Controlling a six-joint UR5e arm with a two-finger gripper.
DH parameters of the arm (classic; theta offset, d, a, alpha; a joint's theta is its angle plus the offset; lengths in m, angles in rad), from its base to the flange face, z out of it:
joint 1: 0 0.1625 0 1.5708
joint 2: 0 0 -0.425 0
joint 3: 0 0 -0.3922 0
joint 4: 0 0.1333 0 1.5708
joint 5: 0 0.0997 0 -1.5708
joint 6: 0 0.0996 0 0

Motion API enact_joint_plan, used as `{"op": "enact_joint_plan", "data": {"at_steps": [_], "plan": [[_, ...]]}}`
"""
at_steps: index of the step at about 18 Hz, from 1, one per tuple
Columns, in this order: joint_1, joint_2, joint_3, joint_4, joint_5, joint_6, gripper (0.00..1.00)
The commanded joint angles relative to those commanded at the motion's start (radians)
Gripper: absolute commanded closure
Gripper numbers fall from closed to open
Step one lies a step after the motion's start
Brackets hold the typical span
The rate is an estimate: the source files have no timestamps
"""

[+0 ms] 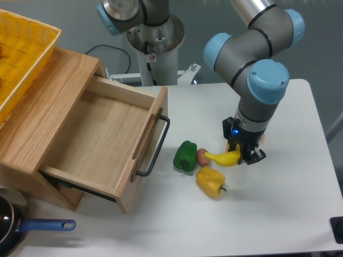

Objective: Place the banana in the top drawer
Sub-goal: 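Grasp the yellow banana with the gripper and lift it, then carry the banana up and over toward the open wooden drawer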

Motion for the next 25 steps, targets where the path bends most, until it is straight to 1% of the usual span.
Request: {"op": "enact_joint_plan", "data": {"at_steps": [5,7,11,15,16,20,23,25], "plan": [[-0.002,0.0,0.0,0.002,0.0,-0.011,0.69],[-0.002,0.0,0.002,-0.005,0.002,-0.038,0.69],[-0.003,0.009,0.002,-0.011,0.003,-0.047,0.69],[-0.02,0.018,0.011,-0.015,-0.002,-0.146,0.69],[-0.031,0.029,0.009,-0.02,0.0,-0.152,0.69],[-0.043,0.063,0.028,-0.069,-0.005,-0.208,0.69],[-0.043,0.077,0.066,-0.145,-0.005,-0.222,0.69],[-0.038,0.11,0.074,-0.182,-0.003,-0.222,0.69]]}}
